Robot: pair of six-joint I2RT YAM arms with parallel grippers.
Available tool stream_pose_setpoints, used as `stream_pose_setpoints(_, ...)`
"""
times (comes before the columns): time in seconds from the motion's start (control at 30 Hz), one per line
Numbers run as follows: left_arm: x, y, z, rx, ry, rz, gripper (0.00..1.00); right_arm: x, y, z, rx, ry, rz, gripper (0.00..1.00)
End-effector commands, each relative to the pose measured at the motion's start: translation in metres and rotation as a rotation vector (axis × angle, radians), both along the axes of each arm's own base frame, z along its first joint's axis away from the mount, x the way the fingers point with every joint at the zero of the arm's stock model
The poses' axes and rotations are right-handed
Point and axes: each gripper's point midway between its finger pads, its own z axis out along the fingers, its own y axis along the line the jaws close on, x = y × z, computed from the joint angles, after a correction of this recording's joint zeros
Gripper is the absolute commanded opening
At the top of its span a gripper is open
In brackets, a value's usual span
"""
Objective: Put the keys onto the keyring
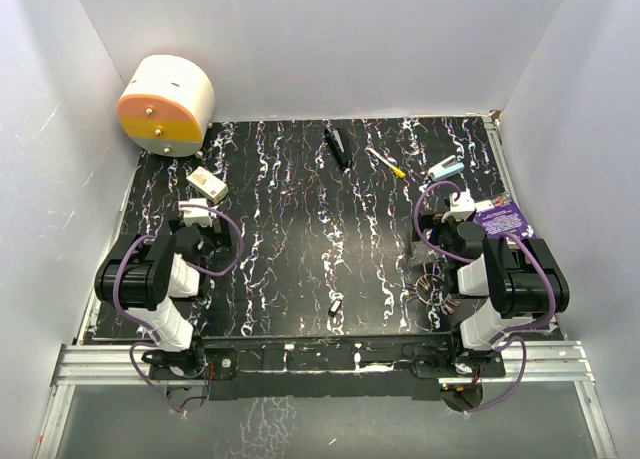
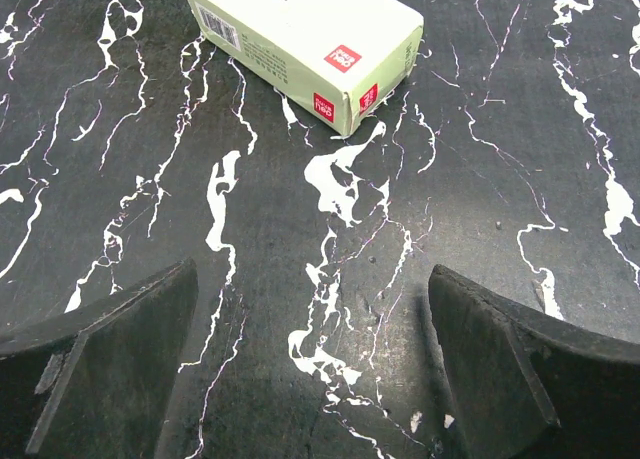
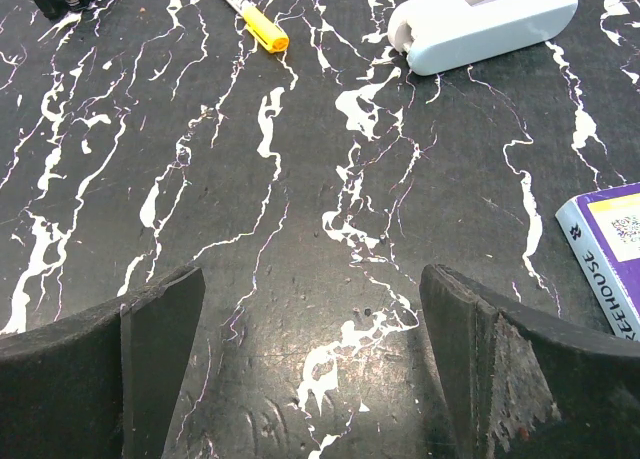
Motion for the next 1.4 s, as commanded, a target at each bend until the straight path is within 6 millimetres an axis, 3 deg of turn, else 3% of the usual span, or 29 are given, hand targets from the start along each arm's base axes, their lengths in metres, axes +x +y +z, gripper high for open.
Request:
stream_pose_setpoints(0.0, 0.010, -0.001, 0.010, -0.021, -0.027, -0.013, 0.97, 0.015, 0.001, 0.030, -0.014, -0.115, 0.021, 0.99)
stream_pose_setpoints(0.7, 0.009, -0.002, 0.010, -0.018, -0.034, -0.021, 0.97, 0.015, 0.000, 0.030, -0.015, -0.116, 0.016, 0.99)
stream_pose_setpoints(0.83, 0.010, -0.003, 0.011, -0.018, -0.035, -0.031, 0.97, 0.022, -0.018, 0.057, 0.011, -0.108, -0.104, 0.98)
stream_pose_setpoints(0.93, 0.012, -0.006, 0.014, -0.019, -0.028, -0.049, 0.97, 0.043, -0.029, 0.085, 0.010, -0.005, -0.164, 0.99)
stream_pose_setpoints(1.0, 0.016, -0.005, 0.016, -0.009, 0.004, -0.044, 0.97, 0.044, -0.031, 0.090, 0.021, 0.078, -0.184, 0.98)
stream_pose_setpoints(1.1, 0.030, -0.011, 0.035, -0.008, 0.069, -0.082, 0.96, 0.035, -0.027, 0.093, 0.082, 0.210, -0.201, 0.85)
stream_pose_setpoints(1.2, 0.039, -0.019, 0.065, 0.043, 0.002, -0.160, 0.97, 0.016, -0.016, 0.092, 0.162, 0.313, -0.199, 0.78)
stream_pose_setpoints(1.27, 0.042, -0.023, 0.067, 0.055, 0.026, -0.194, 0.97, 0.003, -0.017, 0.089, 0.197, 0.378, -0.250, 0.73)
stream_pose_setpoints(1.37, 0.040, -0.034, 0.060, 0.020, 0.111, -0.247, 0.97, -0.031, -0.016, 0.067, 0.217, 0.565, -0.307, 0.68)
